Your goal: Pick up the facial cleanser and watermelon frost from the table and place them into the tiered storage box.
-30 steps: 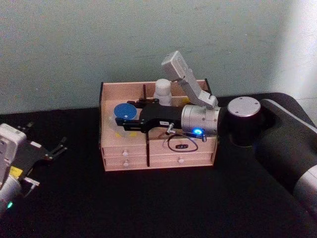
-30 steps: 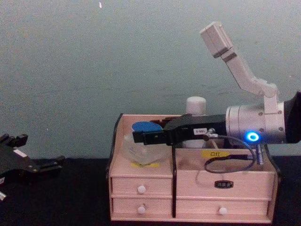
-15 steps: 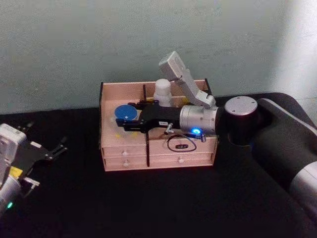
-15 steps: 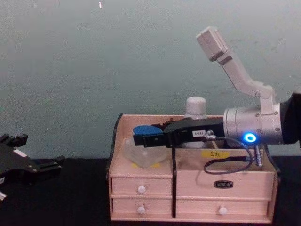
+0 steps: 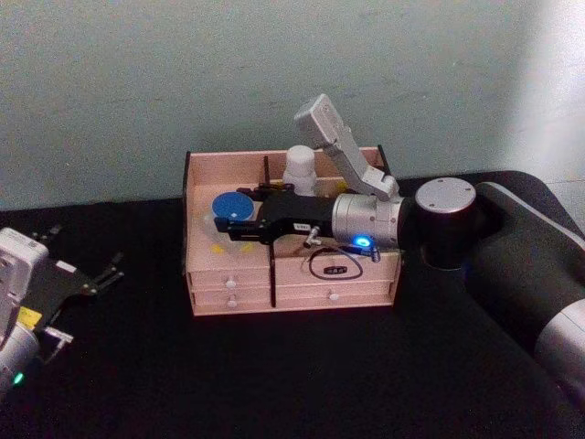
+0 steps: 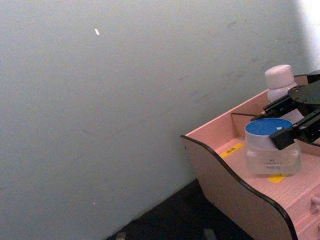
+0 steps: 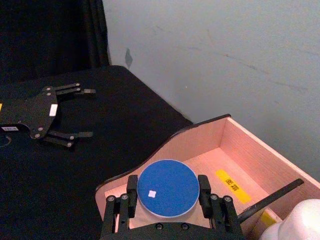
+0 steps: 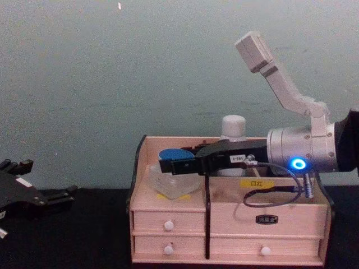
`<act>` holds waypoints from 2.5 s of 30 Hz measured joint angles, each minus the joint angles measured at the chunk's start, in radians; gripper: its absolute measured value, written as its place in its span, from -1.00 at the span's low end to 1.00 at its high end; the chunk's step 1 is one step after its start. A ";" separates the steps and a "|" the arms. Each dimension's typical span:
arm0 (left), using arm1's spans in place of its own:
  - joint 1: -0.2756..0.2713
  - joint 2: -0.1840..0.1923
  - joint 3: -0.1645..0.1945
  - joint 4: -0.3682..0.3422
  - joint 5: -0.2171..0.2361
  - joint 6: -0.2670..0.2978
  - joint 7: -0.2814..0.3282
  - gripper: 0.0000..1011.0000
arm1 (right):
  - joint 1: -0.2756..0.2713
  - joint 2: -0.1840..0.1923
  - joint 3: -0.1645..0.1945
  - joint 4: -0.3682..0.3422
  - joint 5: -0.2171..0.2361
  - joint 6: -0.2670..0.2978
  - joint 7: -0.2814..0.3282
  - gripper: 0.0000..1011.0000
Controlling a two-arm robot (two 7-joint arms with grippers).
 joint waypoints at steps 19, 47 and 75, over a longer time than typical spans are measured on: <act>0.000 0.000 0.000 0.000 0.000 0.000 0.000 0.98 | 0.000 0.000 -0.002 0.000 0.002 0.000 0.002 0.82; 0.000 0.000 0.000 0.000 0.000 0.000 0.000 0.98 | -0.083 0.050 0.027 -0.174 -0.008 -0.050 -0.048 0.98; 0.000 0.000 0.000 0.000 0.000 0.000 0.000 0.98 | -0.494 0.447 0.155 -0.767 0.104 0.020 -0.185 0.98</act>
